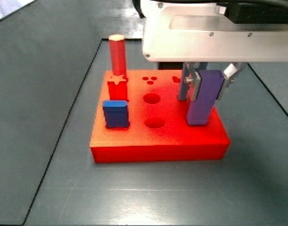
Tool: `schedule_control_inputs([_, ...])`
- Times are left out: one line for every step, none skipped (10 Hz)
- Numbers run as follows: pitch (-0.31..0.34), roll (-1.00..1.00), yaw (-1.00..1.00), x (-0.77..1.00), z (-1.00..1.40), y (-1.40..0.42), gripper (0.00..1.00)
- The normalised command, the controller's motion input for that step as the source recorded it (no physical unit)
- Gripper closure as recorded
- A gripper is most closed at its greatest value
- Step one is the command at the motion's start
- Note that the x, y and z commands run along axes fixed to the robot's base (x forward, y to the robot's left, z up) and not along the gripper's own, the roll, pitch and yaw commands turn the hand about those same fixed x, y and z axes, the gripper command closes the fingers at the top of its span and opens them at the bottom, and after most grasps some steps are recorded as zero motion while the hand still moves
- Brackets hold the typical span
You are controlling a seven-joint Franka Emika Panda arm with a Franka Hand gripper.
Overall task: Pick up the rectangle object. Move up. Place the rectangle object on the fixture. Regrasp the rectangle object. Move to above the board. Insert the rectangle object.
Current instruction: Insert the rectangle object.
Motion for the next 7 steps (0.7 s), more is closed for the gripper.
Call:
schedule_control_inputs([0.000, 0.00, 0.02, 0.26, -0.32, -0.13, 1.00])
schedule_control_inputs([0.000, 0.00, -0.05, 0.07, -0.35, -0.05, 1.00])
schedule_control_inputs([-0.036, 0.00, -0.08, 0.00, -0.43, -0.02, 1.00])
schedule_control_inputs([-0.067, 0.00, -0.07, 0.00, -0.59, -0.03, 1.00])
schedule_control_inputs([-0.060, 0.00, -0.07, 0.00, -0.52, 0.00, 1.00])
schedule_control_inputs([-0.101, -0.07, 0.00, 0.00, -0.16, 0.00, 1.00])
schedule_control_inputs([0.000, -0.01, 0.00, 0.00, 0.00, 0.00, 1.00])
